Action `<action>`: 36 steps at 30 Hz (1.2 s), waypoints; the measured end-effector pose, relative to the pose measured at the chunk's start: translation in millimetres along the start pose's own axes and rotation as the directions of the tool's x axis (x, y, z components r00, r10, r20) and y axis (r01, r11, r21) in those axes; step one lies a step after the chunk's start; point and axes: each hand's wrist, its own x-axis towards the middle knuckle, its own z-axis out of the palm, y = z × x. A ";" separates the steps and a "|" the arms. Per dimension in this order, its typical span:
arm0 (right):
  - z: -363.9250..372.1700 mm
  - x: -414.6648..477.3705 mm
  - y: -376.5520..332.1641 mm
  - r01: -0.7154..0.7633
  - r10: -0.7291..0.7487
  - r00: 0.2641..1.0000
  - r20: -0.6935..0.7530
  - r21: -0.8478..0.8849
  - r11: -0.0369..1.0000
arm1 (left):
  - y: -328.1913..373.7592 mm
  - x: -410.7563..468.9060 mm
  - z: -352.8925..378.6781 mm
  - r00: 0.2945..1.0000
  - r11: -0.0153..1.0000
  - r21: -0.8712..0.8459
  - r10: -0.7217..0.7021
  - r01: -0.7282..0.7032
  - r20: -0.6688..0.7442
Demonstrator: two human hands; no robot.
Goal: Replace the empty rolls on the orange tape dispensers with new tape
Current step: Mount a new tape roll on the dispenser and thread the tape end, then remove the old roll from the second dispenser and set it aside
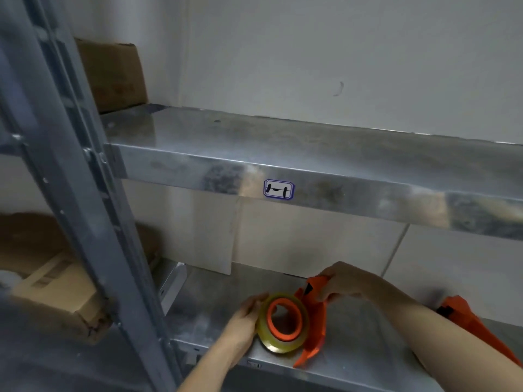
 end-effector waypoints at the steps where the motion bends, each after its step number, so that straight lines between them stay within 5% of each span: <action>1: -0.5 4.0 -1.0 -0.015 0.015 1.000 0.008 0.002 1.000 | 0.3 0.3 0.1 1.000 0.999 0.050 0.004 -0.004 0.001; 12: 5.8 17.3 7.0 0.024 -0.026 0.999 0.038 0.054 0.998 | 5.5 1.4 -8.2 0.968 0.789 0.563 0.179 -0.247 0.174; 20: 17.2 -39.5 13.5 0.095 -0.109 0.980 -0.169 -0.089 0.991 | 39.3 -13.4 -24.6 0.919 0.698 0.600 0.263 -0.392 0.295; 29: 48.0 -151.2 31.2 0.184 -0.199 0.919 -0.341 -0.078 0.980 | 75.2 -50.9 16.7 0.817 0.378 0.725 0.284 -0.576 0.501; 36: 40.3 -222.0 68.6 0.225 -0.228 0.865 -0.447 -0.060 0.972 | 89.4 -96.3 99.0 0.749 0.378 0.649 0.267 -0.660 0.607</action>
